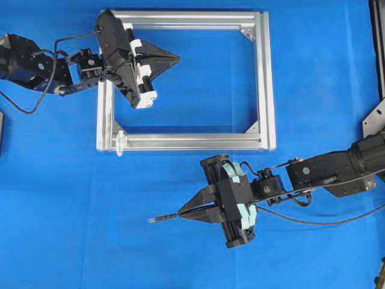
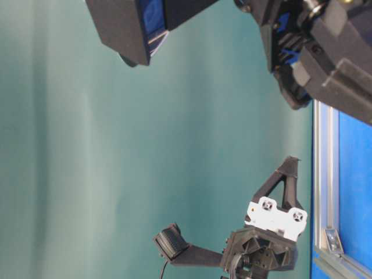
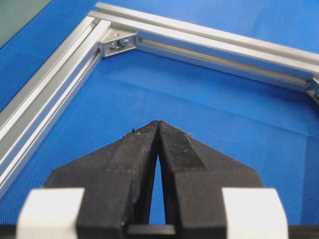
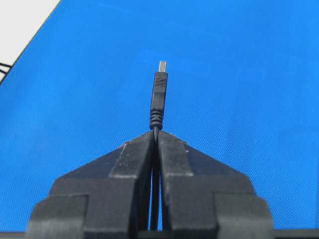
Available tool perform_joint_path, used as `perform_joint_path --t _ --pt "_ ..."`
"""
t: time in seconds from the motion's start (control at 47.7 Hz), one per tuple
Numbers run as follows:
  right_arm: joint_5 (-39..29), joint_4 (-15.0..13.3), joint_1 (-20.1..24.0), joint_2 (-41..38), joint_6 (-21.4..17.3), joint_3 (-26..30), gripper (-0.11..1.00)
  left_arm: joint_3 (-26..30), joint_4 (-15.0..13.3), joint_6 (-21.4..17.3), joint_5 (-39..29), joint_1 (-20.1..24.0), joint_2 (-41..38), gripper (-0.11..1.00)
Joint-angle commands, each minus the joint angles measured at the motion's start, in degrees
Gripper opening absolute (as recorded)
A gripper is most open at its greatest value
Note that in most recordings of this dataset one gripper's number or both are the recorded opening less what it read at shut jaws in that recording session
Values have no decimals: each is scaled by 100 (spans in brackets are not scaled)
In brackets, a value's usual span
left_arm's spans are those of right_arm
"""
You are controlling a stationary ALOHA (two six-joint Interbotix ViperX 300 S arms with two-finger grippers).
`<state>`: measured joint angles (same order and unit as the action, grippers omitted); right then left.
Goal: Insert the wire through the string loop located on the left side.
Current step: 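Close the right gripper on the black cable just behind its plug, then lift the cable and carry it left toward the white zip-tie loop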
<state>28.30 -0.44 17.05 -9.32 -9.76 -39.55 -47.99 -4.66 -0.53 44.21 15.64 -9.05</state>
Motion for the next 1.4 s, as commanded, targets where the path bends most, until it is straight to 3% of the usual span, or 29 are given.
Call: perform_joint_path --t 0.0,1.383 --pt "18 -9 9 202 9 44 0 44 26 0 26 0 185 0" --pt "35 -18 -141 211 44 0 0 44 26 0 35 0 193 0"
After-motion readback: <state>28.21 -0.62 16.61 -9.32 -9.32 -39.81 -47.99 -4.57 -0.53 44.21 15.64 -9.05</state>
